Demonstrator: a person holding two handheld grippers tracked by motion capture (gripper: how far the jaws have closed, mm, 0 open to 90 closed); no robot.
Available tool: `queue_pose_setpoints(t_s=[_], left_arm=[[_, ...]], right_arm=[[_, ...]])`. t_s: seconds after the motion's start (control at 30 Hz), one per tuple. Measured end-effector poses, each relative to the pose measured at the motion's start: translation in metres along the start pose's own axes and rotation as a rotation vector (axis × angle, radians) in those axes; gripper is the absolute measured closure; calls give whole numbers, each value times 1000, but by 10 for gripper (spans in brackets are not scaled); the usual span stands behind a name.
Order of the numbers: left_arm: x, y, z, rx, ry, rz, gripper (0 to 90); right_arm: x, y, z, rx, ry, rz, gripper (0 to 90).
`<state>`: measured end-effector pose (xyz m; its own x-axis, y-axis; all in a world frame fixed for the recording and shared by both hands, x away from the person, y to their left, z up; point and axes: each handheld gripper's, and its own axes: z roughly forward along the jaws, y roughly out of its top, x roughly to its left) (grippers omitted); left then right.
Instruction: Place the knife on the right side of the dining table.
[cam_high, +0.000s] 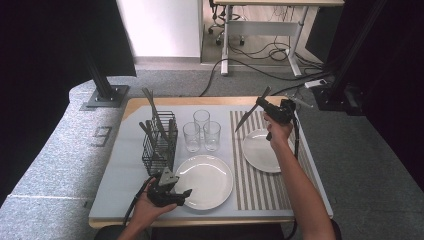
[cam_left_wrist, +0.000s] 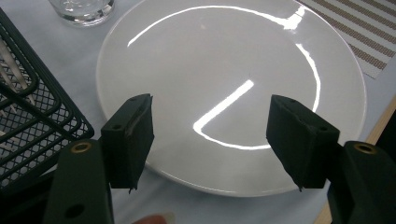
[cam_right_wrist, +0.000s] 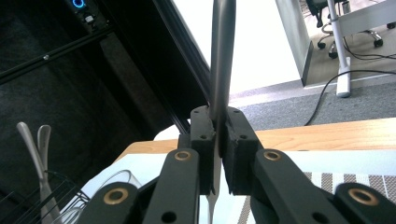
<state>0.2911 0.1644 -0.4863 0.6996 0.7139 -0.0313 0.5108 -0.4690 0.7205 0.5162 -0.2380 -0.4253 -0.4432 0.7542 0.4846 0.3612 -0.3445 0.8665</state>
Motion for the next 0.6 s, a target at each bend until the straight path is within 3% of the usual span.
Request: queue_pose_setpoints(t_s=[0.6], left_arm=[[0, 0, 0, -2, -3, 2, 322]], right_arm=[[-13, -5, 17, 8, -43, -2, 837]])
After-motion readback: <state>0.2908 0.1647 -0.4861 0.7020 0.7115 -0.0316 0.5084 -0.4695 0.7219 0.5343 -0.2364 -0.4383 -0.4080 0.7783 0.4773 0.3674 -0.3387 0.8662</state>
